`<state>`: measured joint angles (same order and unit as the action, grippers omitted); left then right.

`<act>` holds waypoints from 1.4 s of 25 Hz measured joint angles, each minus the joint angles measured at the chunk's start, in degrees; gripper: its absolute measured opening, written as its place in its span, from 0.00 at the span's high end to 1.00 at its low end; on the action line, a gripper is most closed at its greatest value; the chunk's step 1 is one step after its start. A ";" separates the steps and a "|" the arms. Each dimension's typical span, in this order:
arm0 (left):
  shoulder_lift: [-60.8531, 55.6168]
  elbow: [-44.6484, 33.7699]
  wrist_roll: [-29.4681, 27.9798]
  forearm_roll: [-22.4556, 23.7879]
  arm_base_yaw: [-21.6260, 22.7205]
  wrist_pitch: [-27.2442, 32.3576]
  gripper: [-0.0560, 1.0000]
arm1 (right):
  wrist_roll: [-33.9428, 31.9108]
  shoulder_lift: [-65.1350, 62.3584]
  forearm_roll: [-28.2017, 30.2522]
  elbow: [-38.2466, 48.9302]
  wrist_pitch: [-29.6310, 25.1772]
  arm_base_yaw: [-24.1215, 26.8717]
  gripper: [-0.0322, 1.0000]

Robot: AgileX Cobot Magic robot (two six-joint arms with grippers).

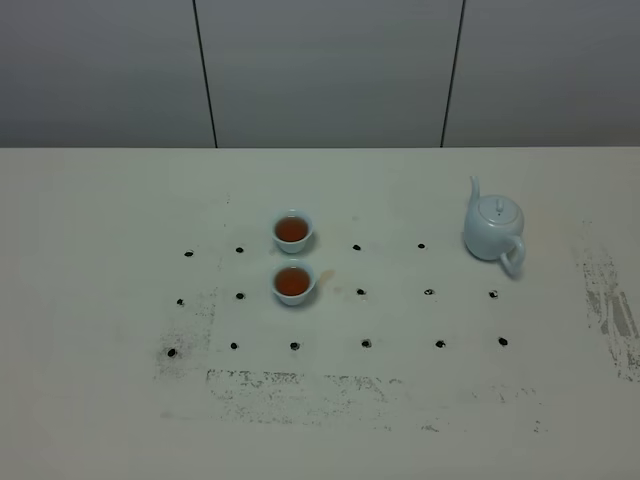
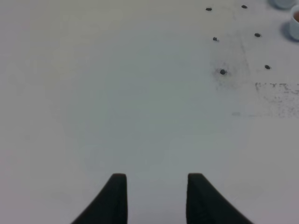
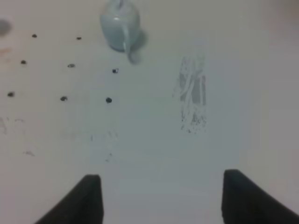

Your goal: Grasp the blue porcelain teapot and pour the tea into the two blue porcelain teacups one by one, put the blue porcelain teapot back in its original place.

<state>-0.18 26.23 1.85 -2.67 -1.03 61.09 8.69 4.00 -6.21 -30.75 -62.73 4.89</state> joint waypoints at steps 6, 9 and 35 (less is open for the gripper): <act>0.00 0.00 0.00 0.00 0.00 0.00 0.67 | -1.00 -4.32 0.18 0.69 -1.33 0.00 0.46; 0.00 0.00 0.00 0.00 0.00 0.00 0.67 | -1.00 -4.37 0.18 0.69 -1.33 0.00 0.46; 0.00 0.00 0.00 0.00 0.00 0.00 0.67 | -1.20 -4.37 -0.39 0.69 -1.33 -6.83 0.48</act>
<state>-0.18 26.23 1.85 -2.67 -1.03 61.09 7.48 -0.37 -6.60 -30.06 -64.06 -1.93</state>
